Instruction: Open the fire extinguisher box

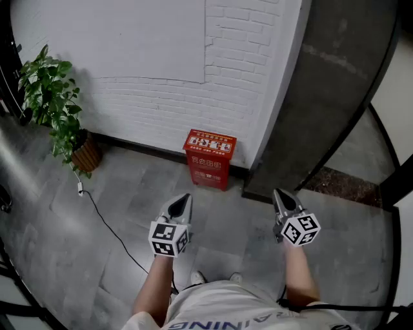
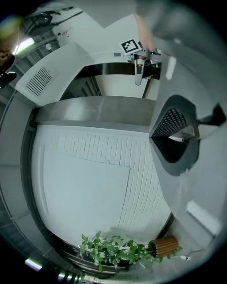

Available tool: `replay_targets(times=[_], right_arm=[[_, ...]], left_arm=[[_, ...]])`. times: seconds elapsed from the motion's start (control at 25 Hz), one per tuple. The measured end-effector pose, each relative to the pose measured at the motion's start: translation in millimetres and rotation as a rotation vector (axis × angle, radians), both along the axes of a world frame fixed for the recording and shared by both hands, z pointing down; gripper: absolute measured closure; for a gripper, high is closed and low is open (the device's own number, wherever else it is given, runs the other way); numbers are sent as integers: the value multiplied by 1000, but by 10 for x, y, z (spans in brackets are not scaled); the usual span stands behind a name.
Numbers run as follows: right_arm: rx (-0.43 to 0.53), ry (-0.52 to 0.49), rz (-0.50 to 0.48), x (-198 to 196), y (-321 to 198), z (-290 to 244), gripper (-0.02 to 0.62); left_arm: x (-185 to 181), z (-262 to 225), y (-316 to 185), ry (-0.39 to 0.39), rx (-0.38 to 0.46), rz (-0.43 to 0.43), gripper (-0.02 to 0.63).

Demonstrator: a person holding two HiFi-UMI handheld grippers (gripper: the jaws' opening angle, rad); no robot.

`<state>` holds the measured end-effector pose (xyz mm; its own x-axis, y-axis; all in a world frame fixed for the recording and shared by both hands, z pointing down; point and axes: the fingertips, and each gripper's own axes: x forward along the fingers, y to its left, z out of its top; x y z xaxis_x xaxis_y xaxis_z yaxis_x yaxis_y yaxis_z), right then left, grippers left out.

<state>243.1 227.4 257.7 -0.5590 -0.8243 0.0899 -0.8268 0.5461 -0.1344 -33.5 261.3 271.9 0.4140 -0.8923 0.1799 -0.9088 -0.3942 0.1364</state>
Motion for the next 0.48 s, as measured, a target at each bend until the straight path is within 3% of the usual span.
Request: replay_targets(times=[0.48], right_arm=[[-14, 56, -9, -763, -146, -14, 589]], left_arm=[[-730, 195, -137, 75, -11, -6, 600]])
